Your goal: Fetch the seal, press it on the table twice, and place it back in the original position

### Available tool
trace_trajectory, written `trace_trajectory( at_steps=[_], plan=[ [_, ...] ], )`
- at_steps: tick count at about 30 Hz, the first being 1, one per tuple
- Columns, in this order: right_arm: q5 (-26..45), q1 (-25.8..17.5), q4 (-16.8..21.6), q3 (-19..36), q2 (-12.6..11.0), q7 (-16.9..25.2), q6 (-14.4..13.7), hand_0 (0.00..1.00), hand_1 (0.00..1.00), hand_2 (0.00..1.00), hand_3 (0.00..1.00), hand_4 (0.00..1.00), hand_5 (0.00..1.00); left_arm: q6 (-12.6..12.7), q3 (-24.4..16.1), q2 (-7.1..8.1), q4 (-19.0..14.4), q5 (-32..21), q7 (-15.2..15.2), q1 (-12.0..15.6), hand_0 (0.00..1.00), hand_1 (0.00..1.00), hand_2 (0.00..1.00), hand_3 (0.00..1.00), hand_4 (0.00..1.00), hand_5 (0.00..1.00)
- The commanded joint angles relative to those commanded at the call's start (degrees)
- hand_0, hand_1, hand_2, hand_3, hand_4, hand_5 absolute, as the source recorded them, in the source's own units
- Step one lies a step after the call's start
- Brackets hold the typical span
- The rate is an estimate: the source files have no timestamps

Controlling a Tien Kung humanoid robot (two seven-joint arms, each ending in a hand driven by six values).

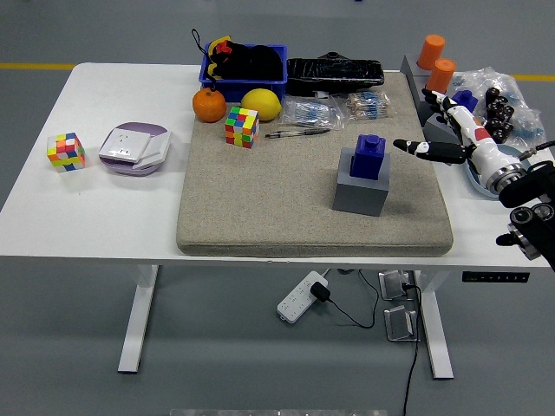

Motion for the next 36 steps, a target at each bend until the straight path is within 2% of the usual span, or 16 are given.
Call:
trace_trajectory(
  at_steps=[14,15,26,27,32,33,36],
  plan=[
    [0.0,-4.6,3.8,7.6,-5.0,-3.1,3.5,0.998,0.991,0.981,0.998,0.998,0.364,0.0,-0.8,-0.4,0.2,0.1,0.0,0.2,0.821,0.796,0.764,0.814,0.762,0.296],
    [0.1,-4.9,4.1,8.2,-5.3,-3.2,3.5,0.991,0.98,0.97,0.997,0.998,0.413,0.0,-0.9,-0.39,0.2,0.1,0.0,0.1,0.821,0.798,0.766,0.814,0.762,0.297],
    [2.2,-7.8,5.8,15.7,-7.7,-4.1,4.1,0.985,0.974,0.965,0.989,0.998,0.446,0.1,-1.2,-0.38,0.4,0.1,0.0,0.0,0.821,0.796,0.764,0.814,0.762,0.297],
    [2.1,-7.9,5.9,16.0,-7.8,-4.3,4.2,0.965,0.944,0.938,0.965,0.998,0.578,0.1,-1.2,-0.4,0.4,0.1,0.0,0.0,0.821,0.795,0.764,0.814,0.762,0.297],
    [1.8,-8.9,6.0,17.6,-8.7,-3.6,3.4,0.965,0.944,0.938,0.965,0.998,0.578,0.2,-1.4,-0.47,0.4,0.2,0.0,0.0,0.821,0.795,0.764,0.814,0.762,0.297],
    [1.7,-9.0,6.1,17.9,-8.7,-3.6,3.3,0.951,0.924,0.913,0.919,0.998,0.583,0.2,-1.4,-0.48,0.4,0.2,0.0,0.0,0.821,0.797,0.764,0.814,0.762,0.298],
    [1.5,-9.2,6.1,18.5,-8.7,-3.7,3.3,0.951,0.924,0.913,0.919,0.998,0.583,0.2,-1.4,-0.51,0.4,0.2,0.0,-0.1,0.821,0.797,0.764,0.814,0.762,0.298]
  ],
)
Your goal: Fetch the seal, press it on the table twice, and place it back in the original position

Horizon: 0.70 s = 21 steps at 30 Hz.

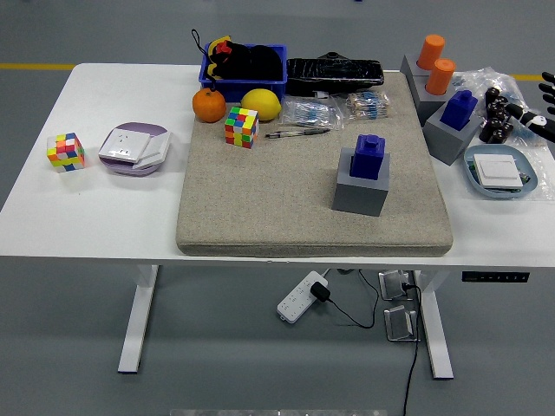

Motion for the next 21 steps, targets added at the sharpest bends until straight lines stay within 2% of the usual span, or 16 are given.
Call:
trace_trajectory(
  at_steps=[9,14,15,21],
  plan=[
    [-0.8,-0.5,0.2,0.9,-0.2,-1.4,0.3,0.937,0.914,0.896,0.886,0.998,0.56,0.2,0.0,-0.09,-0.1,0.0,0.1,0.0,0.821,0.796,0.763,0.813,0.761,0.297],
    [-1.0,-0.8,0.2,0.9,0.0,0.0,-1.4,0.937,0.914,0.896,0.886,0.998,0.56,0.2,0.1,-0.04,-0.1,0.0,0.1,0.0,0.821,0.796,0.763,0.813,0.761,0.297],
    [-1.0,-0.8,0.2,0.8,0.0,0.0,-1.4,0.908,0.88,0.843,0.832,0.998,0.543,0.2,0.1,-0.03,-0.1,0.0,0.1,0.0,0.821,0.796,0.763,0.814,0.761,0.298],
    [-1.3,-1.0,0.2,0.7,-0.1,-1.2,-0.6,0.904,0.874,0.832,0.812,0.998,0.529,0.2,0.2,0.0,-0.1,0.1,0.1,0.1,0.821,0.795,0.763,0.813,0.761,0.298]
  ],
)
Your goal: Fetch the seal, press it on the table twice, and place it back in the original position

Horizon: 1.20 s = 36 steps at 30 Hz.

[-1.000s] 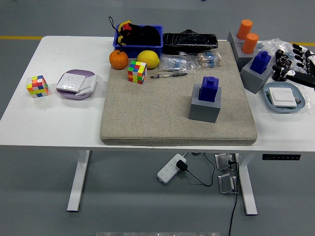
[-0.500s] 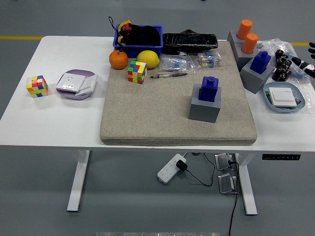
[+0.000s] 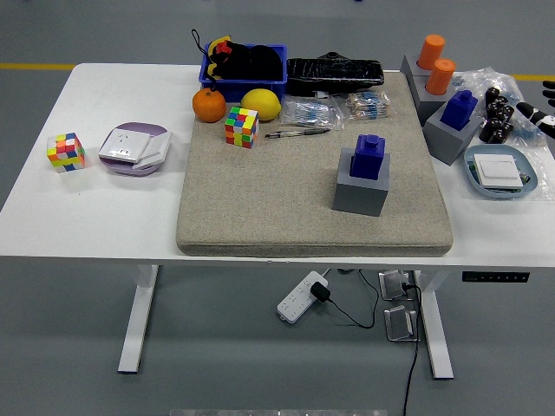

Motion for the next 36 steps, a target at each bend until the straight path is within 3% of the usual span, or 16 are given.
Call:
trace_trajectory(
  at_steps=[36],
  plan=[
    [-0.9,-1.0,0.5,1.2,0.1,-2.0,0.3,0.897,0.868,0.827,0.806,0.996,0.476,0.0,0.8,0.52,-0.1,-0.1,0.0,0.1,0.821,0.798,0.763,0.814,0.754,0.297]
  ],
)
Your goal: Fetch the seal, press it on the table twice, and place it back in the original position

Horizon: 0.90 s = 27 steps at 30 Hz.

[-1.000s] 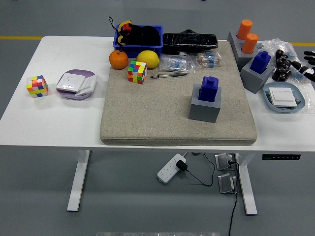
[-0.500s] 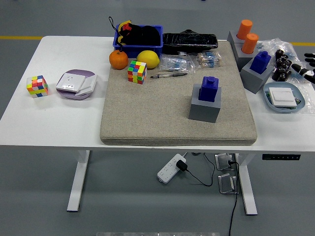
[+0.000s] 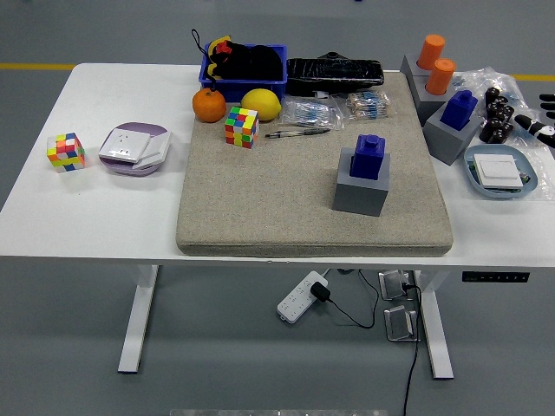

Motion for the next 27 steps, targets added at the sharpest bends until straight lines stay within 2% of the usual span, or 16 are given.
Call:
trace_trajectory(
  at_steps=[27],
  plan=[
    [0.2,0.2,0.0,-0.1,-0.2,-0.5,0.0,0.893,0.863,0.821,0.801,0.97,0.447,0.0,-0.6,-0.27,0.1,0.0,0.0,-0.1,0.821,0.796,0.763,0.814,0.751,0.294]
  ],
)
